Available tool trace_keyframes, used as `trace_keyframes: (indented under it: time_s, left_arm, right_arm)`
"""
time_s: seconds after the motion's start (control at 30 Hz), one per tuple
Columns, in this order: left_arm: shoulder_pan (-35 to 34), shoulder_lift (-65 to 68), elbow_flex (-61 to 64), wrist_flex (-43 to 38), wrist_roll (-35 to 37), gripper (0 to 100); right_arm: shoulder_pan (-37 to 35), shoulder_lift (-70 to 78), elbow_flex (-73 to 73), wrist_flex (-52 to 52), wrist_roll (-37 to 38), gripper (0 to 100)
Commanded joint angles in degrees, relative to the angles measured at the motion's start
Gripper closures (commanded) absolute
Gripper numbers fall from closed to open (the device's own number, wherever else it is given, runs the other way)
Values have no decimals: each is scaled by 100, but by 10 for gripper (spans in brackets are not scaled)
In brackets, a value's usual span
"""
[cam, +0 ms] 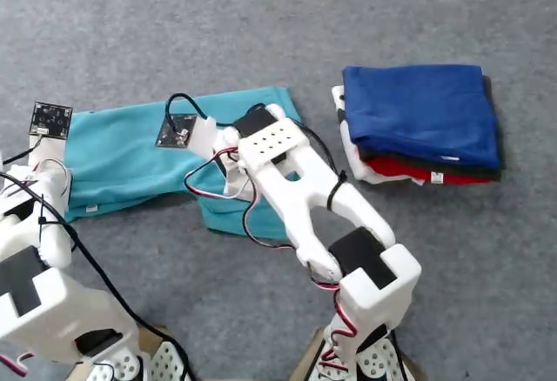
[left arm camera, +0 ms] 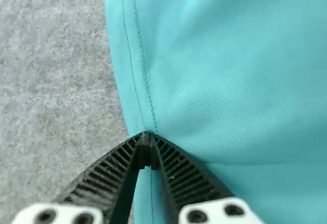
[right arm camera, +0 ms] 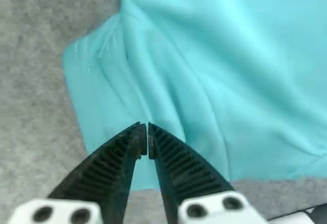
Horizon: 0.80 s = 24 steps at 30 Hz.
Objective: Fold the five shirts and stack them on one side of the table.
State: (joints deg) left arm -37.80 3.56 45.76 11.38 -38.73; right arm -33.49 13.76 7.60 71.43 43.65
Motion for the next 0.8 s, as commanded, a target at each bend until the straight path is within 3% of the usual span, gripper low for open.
trace_keyframes:
  time_s: [0.0,0.2,0.57,0.77]
  left_arm:
    - [-22,-18,-163,-62,-53,970]
    - [-75,-18,-163,-62,-53,970]
    - [-75,-18,-163,-62,-53,970]
    - [-75,-18,-163,-62,-53,970]
  right_arm:
    - [-281,-13,233,-132,44,876]
    - [-325,92,646,-818,18,854]
    - [-149,910,303,-967,18,858]
    - [141,910,-13,-949,26,982]
